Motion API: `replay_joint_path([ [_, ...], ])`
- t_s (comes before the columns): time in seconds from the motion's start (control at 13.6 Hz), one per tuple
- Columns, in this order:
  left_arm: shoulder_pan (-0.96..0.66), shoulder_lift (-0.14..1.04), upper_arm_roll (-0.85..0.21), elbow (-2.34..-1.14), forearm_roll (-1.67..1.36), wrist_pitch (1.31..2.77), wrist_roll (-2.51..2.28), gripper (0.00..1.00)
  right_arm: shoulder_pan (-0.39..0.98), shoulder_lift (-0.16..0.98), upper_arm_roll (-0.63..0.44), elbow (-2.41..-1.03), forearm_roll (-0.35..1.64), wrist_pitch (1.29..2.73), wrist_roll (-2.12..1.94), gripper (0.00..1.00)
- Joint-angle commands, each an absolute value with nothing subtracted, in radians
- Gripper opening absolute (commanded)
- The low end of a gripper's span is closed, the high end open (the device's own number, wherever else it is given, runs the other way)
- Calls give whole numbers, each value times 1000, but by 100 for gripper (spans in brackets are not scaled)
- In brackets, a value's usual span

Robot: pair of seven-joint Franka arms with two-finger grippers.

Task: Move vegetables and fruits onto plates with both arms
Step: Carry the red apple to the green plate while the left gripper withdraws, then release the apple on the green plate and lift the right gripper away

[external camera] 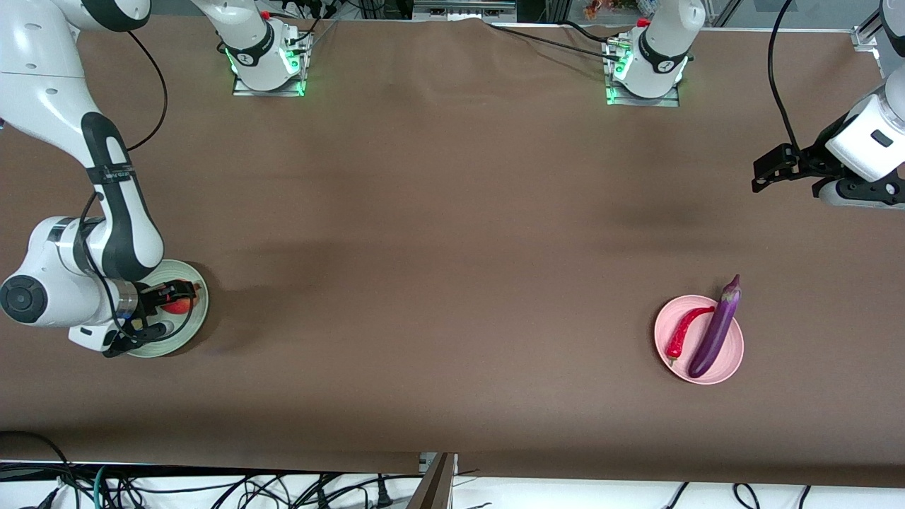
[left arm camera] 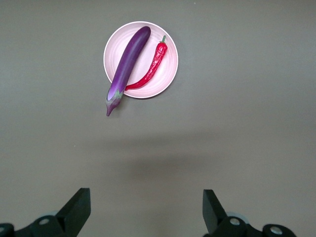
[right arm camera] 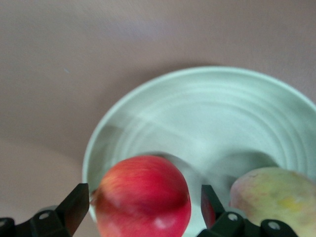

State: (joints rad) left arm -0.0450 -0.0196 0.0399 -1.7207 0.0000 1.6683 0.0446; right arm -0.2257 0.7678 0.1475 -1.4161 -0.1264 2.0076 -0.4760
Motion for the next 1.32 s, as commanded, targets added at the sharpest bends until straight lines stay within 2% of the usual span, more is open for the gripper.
replay_joint_path([
  [0.0, -48, -38, 44, -1735, -18, 1661, 44, 100, -226, 672, 170, -1424, -55, 1915, -466, 100],
  [0.37, -48, -34, 46, -1732, -18, 1663, 44, 100, -180, 533, 193, -1419, -41, 1752, -245, 100],
  [0.51, -48, -34, 46, -1732, -18, 1663, 44, 100, -138, 483, 221, -1378, -44, 1639, -120, 100],
  [0.88, -48, -34, 48, -1732, -18, 1661, 46, 100, -41, 272, 190, -1426, -46, 1488, -20, 100],
  [1.03, -48, -34, 48, -1732, -18, 1661, 46, 100, -34, 181, 189, -1494, -48, 1494, -18, 100],
  [1.25, -48, -34, 48, -1732, -18, 1663, 44, 100, -34, 83, 187, -1514, -48, 1494, -29, 100],
])
